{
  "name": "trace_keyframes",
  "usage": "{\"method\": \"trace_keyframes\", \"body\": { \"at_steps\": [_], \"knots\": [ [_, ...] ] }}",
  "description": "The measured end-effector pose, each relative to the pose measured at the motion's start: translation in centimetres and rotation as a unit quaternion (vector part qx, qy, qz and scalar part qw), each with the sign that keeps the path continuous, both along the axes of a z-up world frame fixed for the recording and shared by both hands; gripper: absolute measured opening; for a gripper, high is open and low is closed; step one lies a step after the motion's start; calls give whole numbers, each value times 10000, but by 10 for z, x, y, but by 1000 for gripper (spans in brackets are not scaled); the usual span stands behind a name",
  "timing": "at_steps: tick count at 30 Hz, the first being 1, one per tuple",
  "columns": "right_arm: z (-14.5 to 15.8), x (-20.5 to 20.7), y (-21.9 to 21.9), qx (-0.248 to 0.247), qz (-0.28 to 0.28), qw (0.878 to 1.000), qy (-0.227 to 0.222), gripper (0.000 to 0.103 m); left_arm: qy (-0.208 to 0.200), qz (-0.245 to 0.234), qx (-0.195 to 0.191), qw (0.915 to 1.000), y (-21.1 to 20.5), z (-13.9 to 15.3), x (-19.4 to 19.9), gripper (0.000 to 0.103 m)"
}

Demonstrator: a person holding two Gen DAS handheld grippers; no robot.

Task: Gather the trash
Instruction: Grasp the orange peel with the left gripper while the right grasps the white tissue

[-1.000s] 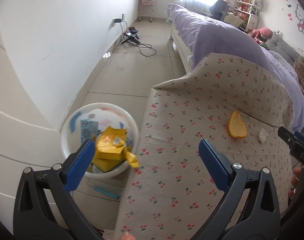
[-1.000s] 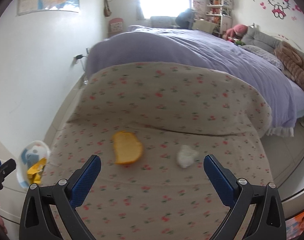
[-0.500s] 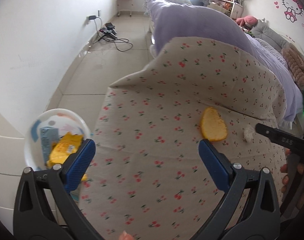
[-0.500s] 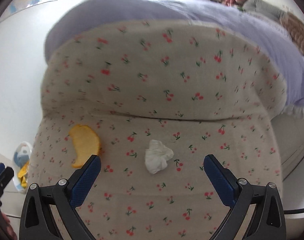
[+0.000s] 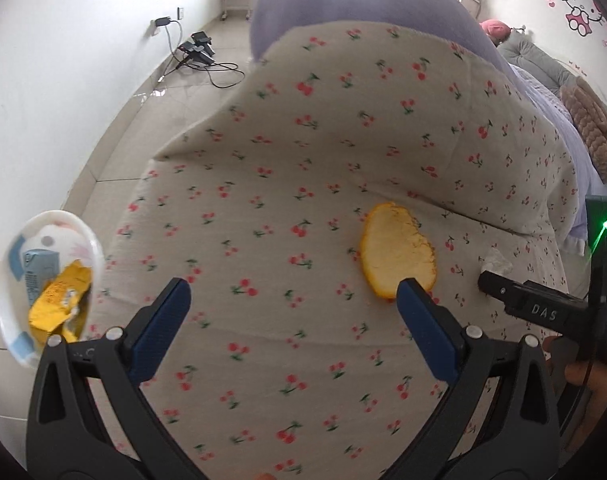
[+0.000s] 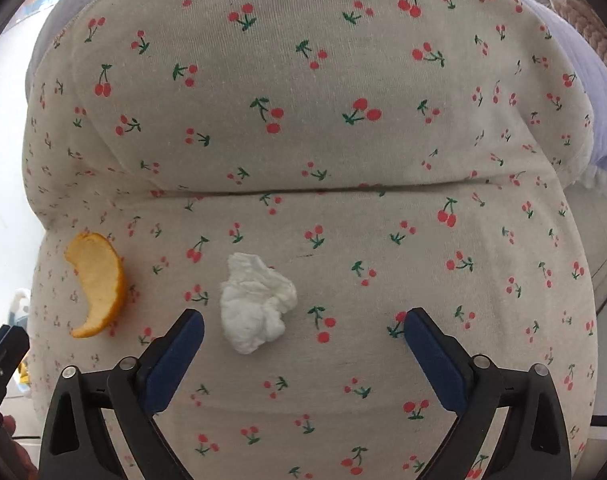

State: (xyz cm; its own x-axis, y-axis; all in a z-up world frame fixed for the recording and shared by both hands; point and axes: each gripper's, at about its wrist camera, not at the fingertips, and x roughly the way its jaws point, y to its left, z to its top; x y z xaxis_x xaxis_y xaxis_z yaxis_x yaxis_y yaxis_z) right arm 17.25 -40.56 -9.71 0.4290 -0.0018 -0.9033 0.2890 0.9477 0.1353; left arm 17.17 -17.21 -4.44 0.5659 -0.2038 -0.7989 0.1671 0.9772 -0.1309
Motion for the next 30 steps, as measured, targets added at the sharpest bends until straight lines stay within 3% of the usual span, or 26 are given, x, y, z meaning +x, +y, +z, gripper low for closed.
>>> {"method": "trace_keyframes", "body": {
  "at_steps": [5,11,22,25,30],
  "knots": [
    [4,-1,-3,13,67,9999,-148,66,118,-163,-210,9996,-18,-11,6,102],
    [11,-4,-1,202,222,9992,-266,30,247,-530,-669,9960,-36,-22,12,92],
    [35,-3,-6,397,195,9983,-373,26,192,-920,-623,9936,-56,-37,26,84],
    [38,-6,-10,466,136,9981,-375,26,186,-933,-532,9940,-59,-40,29,78],
    [49,-14,-16,347,91,9984,-427,26,206,-1037,-566,9928,-60,-38,31,58]
  ]
}}
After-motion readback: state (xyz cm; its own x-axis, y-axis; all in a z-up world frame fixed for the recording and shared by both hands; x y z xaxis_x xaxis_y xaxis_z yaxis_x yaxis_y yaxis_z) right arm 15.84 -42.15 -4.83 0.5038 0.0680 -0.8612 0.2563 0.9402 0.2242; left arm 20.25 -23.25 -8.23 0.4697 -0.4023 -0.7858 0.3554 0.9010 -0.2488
